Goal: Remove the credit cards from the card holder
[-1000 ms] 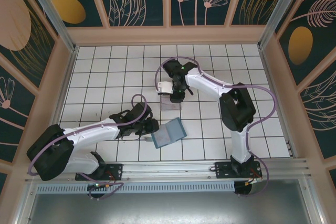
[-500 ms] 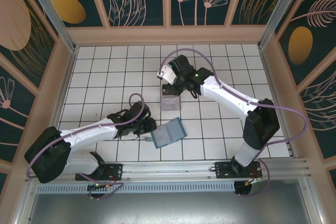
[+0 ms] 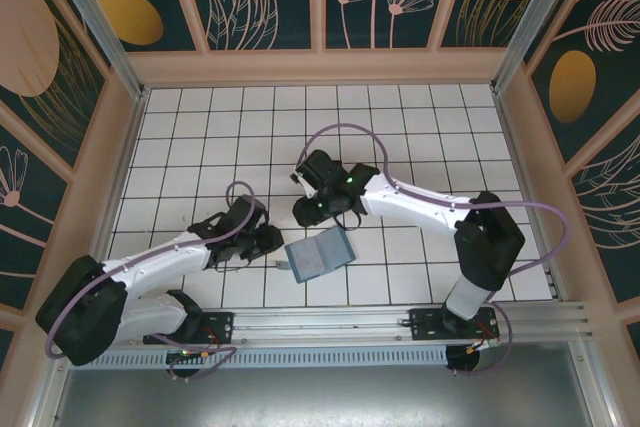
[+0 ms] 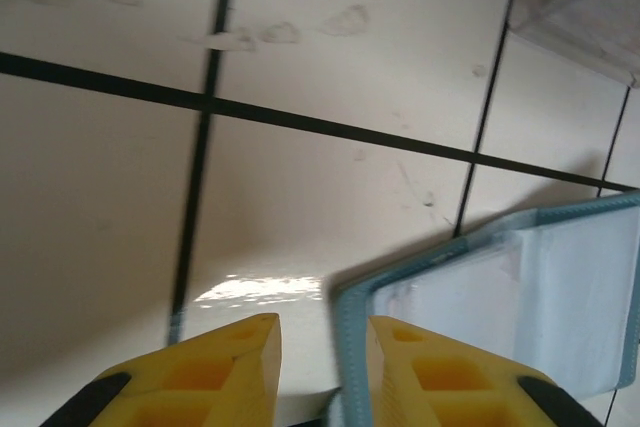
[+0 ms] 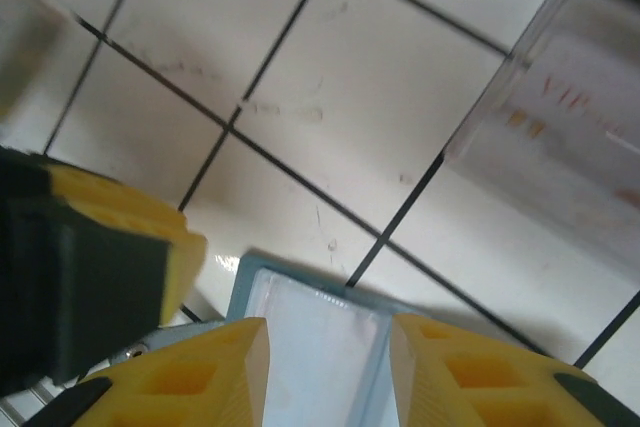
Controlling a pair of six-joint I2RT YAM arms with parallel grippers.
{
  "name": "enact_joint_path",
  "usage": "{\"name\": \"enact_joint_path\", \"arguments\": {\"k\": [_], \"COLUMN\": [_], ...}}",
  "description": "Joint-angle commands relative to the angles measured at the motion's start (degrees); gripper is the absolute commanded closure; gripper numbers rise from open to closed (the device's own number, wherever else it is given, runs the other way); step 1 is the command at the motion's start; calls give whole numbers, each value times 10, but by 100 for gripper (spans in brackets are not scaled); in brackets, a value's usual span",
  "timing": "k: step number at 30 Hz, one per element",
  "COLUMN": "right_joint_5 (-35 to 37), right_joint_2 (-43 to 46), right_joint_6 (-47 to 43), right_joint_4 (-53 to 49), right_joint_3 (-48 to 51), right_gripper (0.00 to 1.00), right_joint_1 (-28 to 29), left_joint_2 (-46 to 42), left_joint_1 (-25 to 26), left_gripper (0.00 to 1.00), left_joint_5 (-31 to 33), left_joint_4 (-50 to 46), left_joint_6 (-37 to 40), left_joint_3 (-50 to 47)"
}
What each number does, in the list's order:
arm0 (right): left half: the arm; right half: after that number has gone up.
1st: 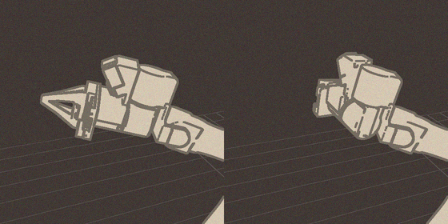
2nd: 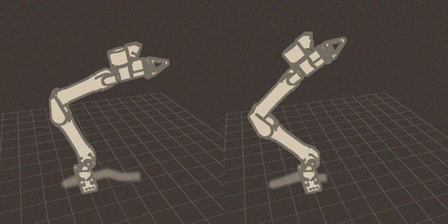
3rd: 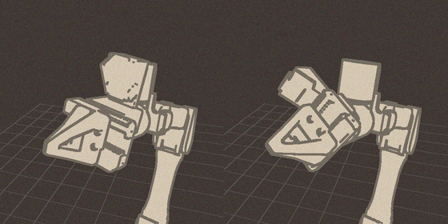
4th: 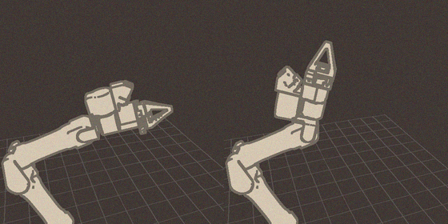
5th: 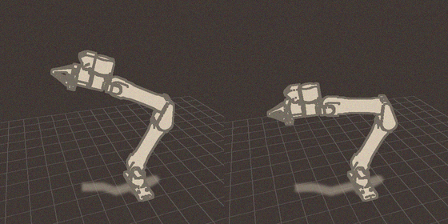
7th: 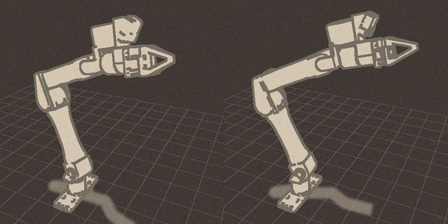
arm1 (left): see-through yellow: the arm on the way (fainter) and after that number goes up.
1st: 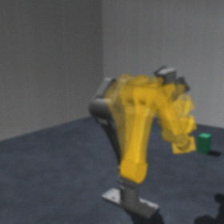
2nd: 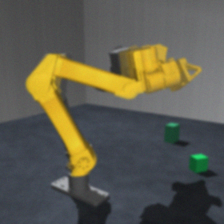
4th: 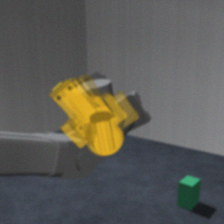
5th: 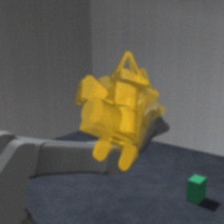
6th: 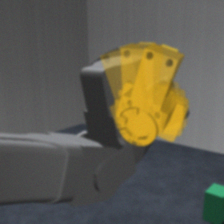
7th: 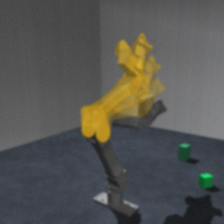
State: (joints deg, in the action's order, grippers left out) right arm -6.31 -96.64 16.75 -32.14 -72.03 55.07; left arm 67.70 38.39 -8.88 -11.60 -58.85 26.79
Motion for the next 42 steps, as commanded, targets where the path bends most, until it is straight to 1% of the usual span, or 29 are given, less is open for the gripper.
{"name": "enact_joint_path", "arguments": {"k": [1, 5, 9, 13, 18, 26, 27, 28, 31, 34, 38, 42], "right_joint_5": [7, 46, 68, 92, 86, 77, 77, 79, 83, 84, 74, -9], "right_joint_2": [-30, -68, -106, -140, -160, -178, -179, -179, -176, -169, -141, -86], "right_joint_6": [62, 78, 84, 83, 82, 85, 85, 87, 92, 97, 104, 121], "right_joint_4": [-26, -56, -87, -119, -118, -123, -124, -123, -119, -114, -93, -15], "right_joint_3": [10, 3, -16, -40, -38, -41, -41, -40, -40, -41, -33, 13], "right_gripper": [60, 56, 49, 46, 44, 39, 41, 45, 61, 74, 78, 82], "right_joint_1": [28, 65, 92, 109, 112, 112, 112, 112, 111, 107, 91, 56], "left_joint_2": [-26, -47, -53, -53, -56, -60, -59, -59, -55, -50, -38, -27], "left_joint_1": [-23, -41, -45, -45, -45, -45, -45, -45, -45, -45, -45, -30], "left_gripper": [70, 70, 70, 70, 70, 70, 70, 70, 70, 70, 71, 73], "left_joint_5": [-18, -25, -27, -26, -25, -27, -27, -27, -26, -25, -34, -48], "left_joint_4": [7, 7, 7, 5, 3, 1, 1, 0, -3, -15, -38, -47], "left_joint_6": [-5, -5, -5, -3, -1, 0, 0, 1, 6, 16, 37, 41], "left_joint_3": [-25, -44, -47, -46, -47, -42, -41, -40, -34, -24, 7, 41]}}
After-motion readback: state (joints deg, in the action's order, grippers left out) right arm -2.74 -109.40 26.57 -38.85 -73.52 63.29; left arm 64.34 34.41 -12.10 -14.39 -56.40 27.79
